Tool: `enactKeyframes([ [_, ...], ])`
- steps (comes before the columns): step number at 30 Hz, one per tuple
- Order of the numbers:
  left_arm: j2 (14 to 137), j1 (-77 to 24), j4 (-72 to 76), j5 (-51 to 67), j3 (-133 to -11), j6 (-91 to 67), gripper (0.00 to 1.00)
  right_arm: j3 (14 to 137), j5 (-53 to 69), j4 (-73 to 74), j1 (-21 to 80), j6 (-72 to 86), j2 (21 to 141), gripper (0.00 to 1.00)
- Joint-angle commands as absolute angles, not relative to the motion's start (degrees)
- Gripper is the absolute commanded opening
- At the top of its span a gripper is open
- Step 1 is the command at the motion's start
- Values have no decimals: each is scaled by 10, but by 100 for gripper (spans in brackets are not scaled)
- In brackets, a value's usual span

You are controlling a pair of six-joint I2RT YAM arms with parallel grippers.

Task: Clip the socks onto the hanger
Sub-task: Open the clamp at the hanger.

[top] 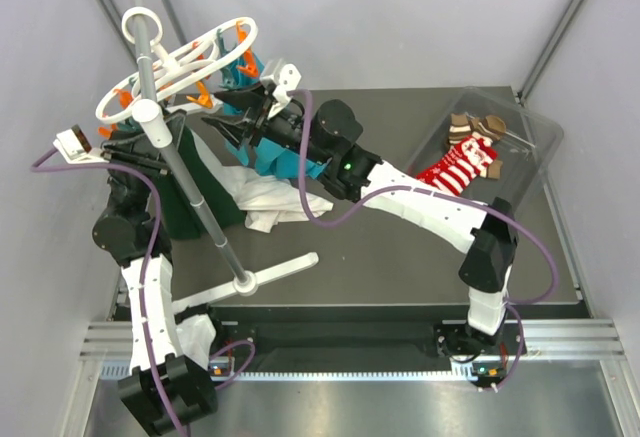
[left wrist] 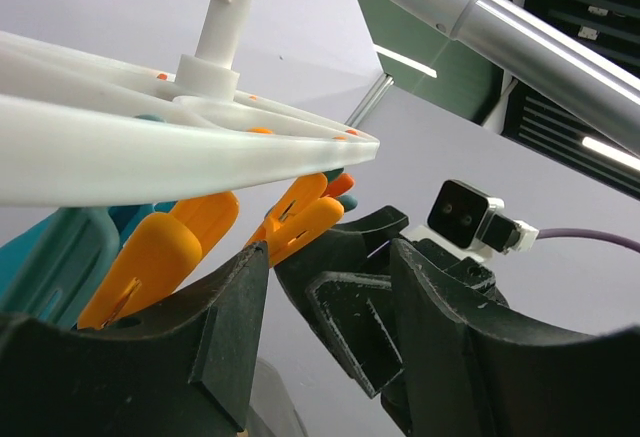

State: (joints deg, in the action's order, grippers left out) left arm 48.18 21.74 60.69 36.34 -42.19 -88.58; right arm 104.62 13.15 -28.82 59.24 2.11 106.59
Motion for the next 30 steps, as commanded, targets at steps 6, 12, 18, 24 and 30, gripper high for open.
enactKeyframes([
  [6,482,216,602,359,-449,-885,57,1113,122,-287,606,8,1078,49],
  [12,476,216,578,357,-453,-882,60,1133,123,-276,608,6,1094,49],
  [18,476,216,569,359,-462,-882,61,1150,120,-267,609,4,1113,48],
  [24,476,216,555,360,-467,-874,61,1162,117,-263,609,4,1120,43],
  [30,475,216,537,374,-469,-853,64,1146,122,-266,610,12,1107,29],
])
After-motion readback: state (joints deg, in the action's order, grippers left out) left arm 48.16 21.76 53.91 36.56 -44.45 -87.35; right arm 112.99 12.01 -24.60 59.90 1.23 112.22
